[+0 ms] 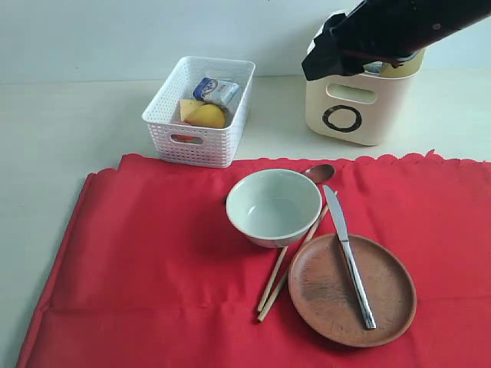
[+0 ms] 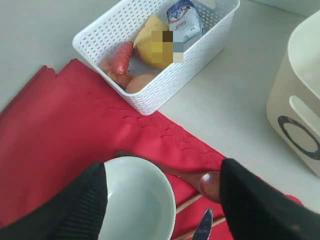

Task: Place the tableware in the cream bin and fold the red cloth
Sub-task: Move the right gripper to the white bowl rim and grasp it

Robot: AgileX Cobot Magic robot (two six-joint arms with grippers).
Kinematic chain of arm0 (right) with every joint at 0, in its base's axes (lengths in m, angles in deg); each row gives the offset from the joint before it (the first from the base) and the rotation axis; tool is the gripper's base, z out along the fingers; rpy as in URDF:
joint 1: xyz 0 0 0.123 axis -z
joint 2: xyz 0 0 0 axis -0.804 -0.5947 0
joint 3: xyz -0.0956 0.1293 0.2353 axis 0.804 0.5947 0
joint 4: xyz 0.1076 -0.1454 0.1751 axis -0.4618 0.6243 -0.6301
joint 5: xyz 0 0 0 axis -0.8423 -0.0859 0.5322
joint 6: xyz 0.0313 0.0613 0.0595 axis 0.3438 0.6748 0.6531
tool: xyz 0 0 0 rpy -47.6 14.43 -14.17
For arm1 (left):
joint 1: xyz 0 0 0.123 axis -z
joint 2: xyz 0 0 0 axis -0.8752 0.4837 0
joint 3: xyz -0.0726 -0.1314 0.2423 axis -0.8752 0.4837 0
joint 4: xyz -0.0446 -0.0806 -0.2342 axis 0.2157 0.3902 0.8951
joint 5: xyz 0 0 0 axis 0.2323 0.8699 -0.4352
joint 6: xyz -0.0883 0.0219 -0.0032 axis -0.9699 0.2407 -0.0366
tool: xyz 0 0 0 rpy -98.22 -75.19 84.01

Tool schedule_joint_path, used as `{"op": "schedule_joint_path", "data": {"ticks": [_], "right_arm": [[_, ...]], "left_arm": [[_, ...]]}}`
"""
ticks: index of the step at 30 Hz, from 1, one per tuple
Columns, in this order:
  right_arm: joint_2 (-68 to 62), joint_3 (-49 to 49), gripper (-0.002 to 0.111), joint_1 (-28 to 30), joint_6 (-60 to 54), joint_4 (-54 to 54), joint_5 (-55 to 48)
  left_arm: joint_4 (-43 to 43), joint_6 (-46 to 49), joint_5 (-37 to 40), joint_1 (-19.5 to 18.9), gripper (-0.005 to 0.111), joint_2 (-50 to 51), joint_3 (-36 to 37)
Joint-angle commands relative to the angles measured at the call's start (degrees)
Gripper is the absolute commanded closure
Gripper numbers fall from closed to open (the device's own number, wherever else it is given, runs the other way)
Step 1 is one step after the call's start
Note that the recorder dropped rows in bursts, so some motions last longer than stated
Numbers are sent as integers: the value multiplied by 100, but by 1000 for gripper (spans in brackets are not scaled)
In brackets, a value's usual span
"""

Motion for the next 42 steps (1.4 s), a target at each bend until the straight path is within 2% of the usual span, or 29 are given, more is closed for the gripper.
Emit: {"op": "schedule_joint_path", "data": {"ticks": [1,12,25,42], "right_arm": [[-103,19,46,-8,-75,-8,-46],[-100,19,46,-8,-87,-8,-162],[-670,19,46,-8,-813,-493,-748],[-945,19,46,-8,-829,-521,-759]], "left_arm": [[21,-16,-11,41,106,-29,2],[21,-16,-11,41,106,-29,2],[21,-16,-11,41,106,-29,2],[21,-16,-11,41,106,-29,2]]}}
